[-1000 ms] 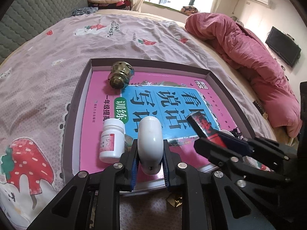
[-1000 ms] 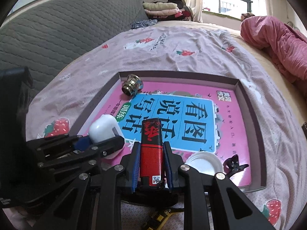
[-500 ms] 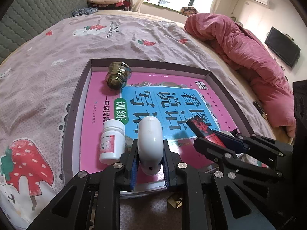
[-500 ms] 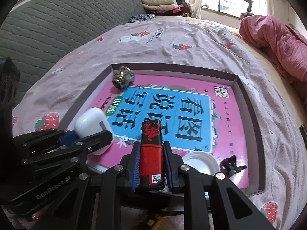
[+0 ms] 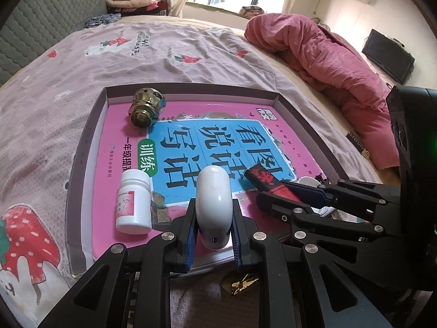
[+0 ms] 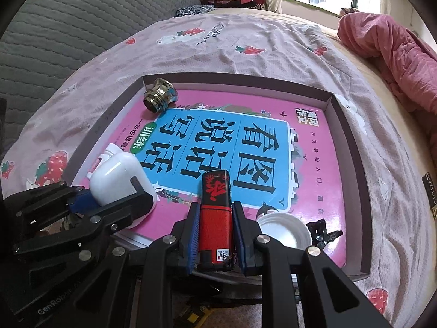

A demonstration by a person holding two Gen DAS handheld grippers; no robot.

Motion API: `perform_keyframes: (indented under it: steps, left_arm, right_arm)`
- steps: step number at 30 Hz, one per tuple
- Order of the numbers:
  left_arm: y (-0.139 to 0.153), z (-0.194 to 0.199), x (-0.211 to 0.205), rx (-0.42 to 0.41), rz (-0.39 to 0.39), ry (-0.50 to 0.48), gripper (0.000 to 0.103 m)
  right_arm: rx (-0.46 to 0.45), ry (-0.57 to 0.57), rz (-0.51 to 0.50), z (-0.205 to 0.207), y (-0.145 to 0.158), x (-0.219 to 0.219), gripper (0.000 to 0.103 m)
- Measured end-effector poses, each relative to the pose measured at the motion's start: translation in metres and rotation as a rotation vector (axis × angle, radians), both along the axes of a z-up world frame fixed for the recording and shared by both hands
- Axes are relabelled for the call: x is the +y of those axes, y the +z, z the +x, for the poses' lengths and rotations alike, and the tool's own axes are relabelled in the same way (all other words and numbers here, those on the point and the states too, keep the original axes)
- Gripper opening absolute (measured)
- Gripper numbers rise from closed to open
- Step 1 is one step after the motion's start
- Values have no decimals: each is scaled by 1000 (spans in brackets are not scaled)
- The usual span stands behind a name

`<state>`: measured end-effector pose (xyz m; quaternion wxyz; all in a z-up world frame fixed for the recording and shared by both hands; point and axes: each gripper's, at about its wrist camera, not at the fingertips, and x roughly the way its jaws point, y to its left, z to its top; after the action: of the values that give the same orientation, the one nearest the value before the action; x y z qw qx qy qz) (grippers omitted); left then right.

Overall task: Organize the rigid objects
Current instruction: 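Lower the lighter onto the book and open the right gripper while the left lowers the earbuds case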

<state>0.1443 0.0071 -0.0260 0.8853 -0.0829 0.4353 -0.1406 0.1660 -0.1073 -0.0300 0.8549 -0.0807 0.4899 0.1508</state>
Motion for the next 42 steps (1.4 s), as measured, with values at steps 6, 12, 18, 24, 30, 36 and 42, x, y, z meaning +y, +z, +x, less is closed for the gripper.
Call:
perform_keyframes:
  steps: [6, 12, 18, 24, 30, 36, 42]
  left_arm:
    - [-1, 0, 0, 5, -11, 3, 22]
    - [-1, 0, -1, 1, -4, 1, 22]
    - [-1, 0, -1, -1, 4, 5, 22]
    - [-7, 2, -4, 22, 16, 0, 22]
    - [-6, 2, 1, 26, -28, 12, 23]
    - [-5, 3, 9, 33, -70, 29, 39]
    - [-3, 3, 16, 34, -83, 52, 49]
  right_arm:
    - [-4, 9, -4, 0, 0, 0, 23]
    - [-35, 21, -19, -10, 4, -2, 24]
    - [-87, -21, 23, -26, 22, -19, 24]
    - [-83, -87, 78, -32, 30, -40, 24]
    - [-79, -117, 92, -34, 32, -51, 24]
    - [-84, -123, 90, -37, 34, -52, 24]
    - [-86, -125, 97, -37, 36, -52, 26]
